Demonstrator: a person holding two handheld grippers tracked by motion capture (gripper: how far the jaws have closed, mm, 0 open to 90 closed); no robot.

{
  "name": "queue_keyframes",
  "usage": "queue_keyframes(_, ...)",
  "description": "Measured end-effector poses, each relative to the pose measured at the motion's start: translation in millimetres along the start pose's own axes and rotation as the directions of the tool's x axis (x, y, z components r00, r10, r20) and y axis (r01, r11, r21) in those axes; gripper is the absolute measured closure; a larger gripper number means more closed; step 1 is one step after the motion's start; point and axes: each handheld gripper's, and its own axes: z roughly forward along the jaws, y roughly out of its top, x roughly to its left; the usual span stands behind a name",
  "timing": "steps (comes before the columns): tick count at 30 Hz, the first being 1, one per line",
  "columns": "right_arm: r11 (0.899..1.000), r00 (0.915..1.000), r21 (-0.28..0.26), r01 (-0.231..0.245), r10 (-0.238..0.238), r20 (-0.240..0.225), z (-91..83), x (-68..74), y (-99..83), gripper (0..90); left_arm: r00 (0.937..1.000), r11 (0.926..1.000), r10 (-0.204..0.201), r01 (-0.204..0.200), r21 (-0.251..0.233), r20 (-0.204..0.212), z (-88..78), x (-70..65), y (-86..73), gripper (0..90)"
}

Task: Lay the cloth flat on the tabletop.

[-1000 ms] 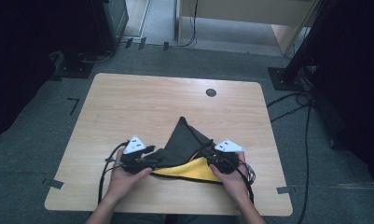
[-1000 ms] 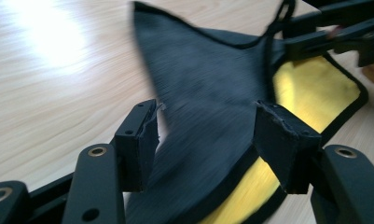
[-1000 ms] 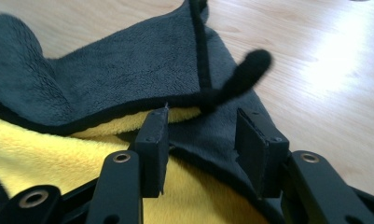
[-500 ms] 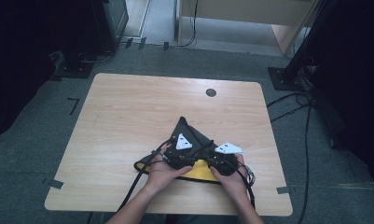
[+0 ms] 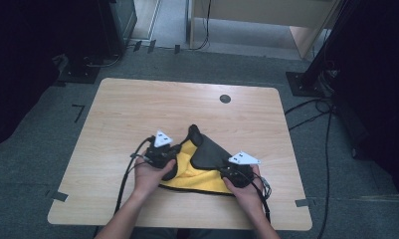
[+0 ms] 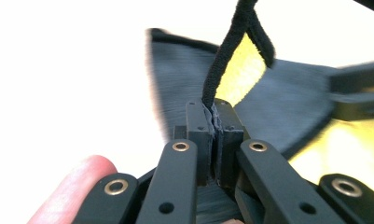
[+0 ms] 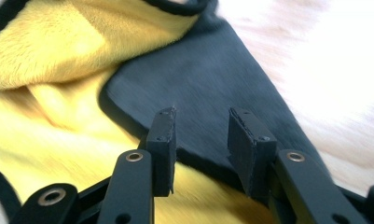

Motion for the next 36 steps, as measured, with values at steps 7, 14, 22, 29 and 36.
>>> queue_keyframes(7, 0.999, 0.9962, -0.007, 0.042, -0.042, -0.077, 12.6, 22.7, 16.4, 62.4, 0.9976, 0.9981, -0.059, 0.059, -0.018, -0.036, -14.0, 34.4, -9.6, 87.7)
queue_keyframes(14, 0.995, 0.9879, 0.042, 0.094, -0.088, -0.127, 41.9, 47.6, 21.0, 66.0, 0.9969, 0.9970, -0.071, 0.070, -0.034, -0.034, -17.1, 38.1, -12.8, 87.6)
queue_keyframes(22, 0.978, 0.9815, 0.092, 0.186, -0.181, -0.063, 48.9, 53.6, 16.1, 70.8, 0.9968, 0.9965, -0.074, 0.073, -0.041, -0.031, -19.7, 46.0, -12.5, 87.8)
queue_keyframes(29, 0.993, 0.9937, 0.050, 0.111, -0.110, -0.020, 34.8, 38.5, 19.8, 84.6, 0.9952, 0.9939, -0.085, 0.082, -0.074, -0.049, -33.2, 54.6, -10.6, 88.1)
queue_keyframes(36, 0.992, 0.9971, -0.109, 0.056, -0.049, 0.059, -5.7, 12.0, 37.8, 84.8, 0.9931, 0.9909, -0.093, 0.086, -0.104, -0.070, -49.4, 73.7, -8.6, 88.2)
